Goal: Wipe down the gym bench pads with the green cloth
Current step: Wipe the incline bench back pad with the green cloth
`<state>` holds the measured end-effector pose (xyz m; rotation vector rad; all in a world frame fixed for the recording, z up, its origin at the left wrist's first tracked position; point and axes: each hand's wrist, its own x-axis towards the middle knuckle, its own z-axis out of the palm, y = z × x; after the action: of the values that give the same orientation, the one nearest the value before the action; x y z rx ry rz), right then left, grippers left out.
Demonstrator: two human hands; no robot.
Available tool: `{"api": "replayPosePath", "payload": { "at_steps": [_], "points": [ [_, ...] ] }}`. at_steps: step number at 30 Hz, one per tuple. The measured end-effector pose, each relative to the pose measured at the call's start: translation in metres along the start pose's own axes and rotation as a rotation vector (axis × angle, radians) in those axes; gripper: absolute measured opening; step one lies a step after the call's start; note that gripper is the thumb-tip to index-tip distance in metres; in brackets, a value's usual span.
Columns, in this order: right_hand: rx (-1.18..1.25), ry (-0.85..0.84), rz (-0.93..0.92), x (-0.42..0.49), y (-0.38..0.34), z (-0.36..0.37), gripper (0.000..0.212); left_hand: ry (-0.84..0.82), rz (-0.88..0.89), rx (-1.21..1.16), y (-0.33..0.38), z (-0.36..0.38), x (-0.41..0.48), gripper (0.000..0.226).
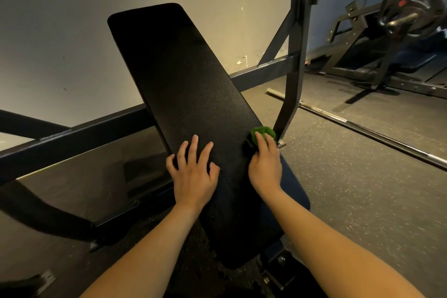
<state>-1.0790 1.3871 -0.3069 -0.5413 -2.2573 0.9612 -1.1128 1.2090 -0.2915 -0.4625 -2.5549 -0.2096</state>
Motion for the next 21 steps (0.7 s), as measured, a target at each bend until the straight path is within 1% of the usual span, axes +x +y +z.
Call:
{"api": "replayPosePath", "payload": {
  "at_steps": [4, 6, 8, 10, 13, 17, 21],
  "points": [
    [-0.058, -0.146, -0.339, -0.02, -0.019, 0.007, 0.059, -0.015, 0.016, 0.013, 0.001, -0.002, 0.0, 0.055],
    [-0.072, -0.198, -0.436, -0.023, -0.023, 0.009, 0.057, -0.016, 0.021, 0.016, 0.0, -0.003, 0.001, 0.055],
    [-0.108, -0.216, -0.469, -0.021, -0.018, 0.005, 0.058, -0.017, 0.018, 0.015, 0.001, -0.004, 0.0, 0.054],
    [-0.154, -0.204, -0.434, -0.018, -0.009, -0.003, 0.062, -0.024, 0.013, 0.015, 0.003, -0.004, -0.002, 0.052],
    [-0.163, -0.149, -0.275, -0.011, 0.008, -0.017, 0.068, -0.03, -0.012, -0.03, 0.006, -0.007, -0.004, 0.05],
    [-0.082, -0.06, -0.054, -0.007, 0.024, -0.027, 0.069, -0.035, -0.019, -0.092, 0.012, -0.005, -0.019, 0.051],
    [0.02, 0.01, 0.158, -0.004, 0.025, -0.023, 0.069, -0.023, -0.034, -0.137, 0.017, -0.002, -0.031, 0.052]
  ]
}}
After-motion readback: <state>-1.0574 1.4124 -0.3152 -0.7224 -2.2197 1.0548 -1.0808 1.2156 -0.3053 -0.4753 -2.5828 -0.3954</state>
